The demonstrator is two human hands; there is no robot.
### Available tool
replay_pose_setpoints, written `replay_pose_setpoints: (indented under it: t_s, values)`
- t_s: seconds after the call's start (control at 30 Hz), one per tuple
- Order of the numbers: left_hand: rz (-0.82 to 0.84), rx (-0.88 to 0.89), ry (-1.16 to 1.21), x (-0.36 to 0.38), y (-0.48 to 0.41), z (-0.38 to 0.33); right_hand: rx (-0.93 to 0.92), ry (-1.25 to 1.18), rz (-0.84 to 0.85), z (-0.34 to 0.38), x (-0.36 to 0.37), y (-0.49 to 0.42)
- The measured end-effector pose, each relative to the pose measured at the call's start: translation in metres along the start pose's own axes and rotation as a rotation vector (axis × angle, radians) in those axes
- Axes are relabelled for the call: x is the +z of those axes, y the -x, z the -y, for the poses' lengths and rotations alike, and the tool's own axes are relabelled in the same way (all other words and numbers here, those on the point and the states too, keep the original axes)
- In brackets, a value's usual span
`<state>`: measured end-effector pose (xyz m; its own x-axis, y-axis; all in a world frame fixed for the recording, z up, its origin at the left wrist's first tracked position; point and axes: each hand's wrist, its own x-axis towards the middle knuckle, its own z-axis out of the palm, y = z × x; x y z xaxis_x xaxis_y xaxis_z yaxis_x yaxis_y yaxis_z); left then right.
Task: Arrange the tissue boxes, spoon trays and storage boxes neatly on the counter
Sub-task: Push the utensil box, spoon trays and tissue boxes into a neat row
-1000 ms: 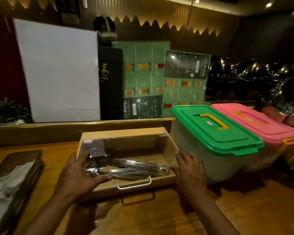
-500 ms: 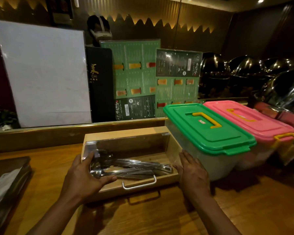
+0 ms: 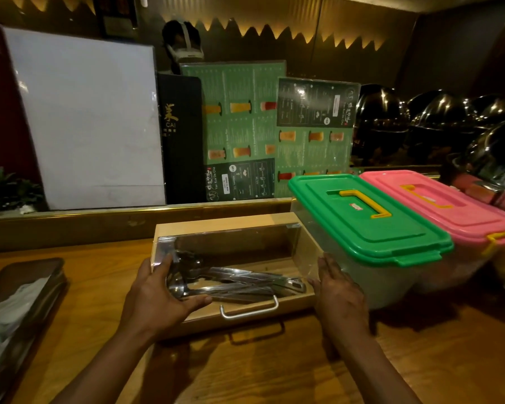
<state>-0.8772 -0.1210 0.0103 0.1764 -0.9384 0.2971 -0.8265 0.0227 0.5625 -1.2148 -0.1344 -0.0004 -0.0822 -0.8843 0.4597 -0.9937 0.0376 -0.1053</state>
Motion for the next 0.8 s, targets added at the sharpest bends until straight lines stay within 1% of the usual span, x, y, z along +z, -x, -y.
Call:
replay_pose_setpoints:
  t_s: [0.2, 0.4, 0.67, 0.8]
  values:
    - [0.011, -0.025, -0.012, -0.001, 0.002, -0.004, 0.028, 0.071, 0.101, 0.006, -0.014, -0.001]
    - [0.02, -0.032, 0.001, -0.002, 0.0, -0.004, 0.045, 0.083, 0.145, 0.01, -0.025, 0.002]
    - [0.052, -0.046, 0.013, -0.003, -0.003, 0.0, 0.045, 0.05, 0.217, 0.011, -0.033, 0.004]
    - [0.07, -0.039, 0.071, -0.006, -0.001, 0.001, 0.056, 0.027, 0.257, 0.013, -0.037, 0.003]
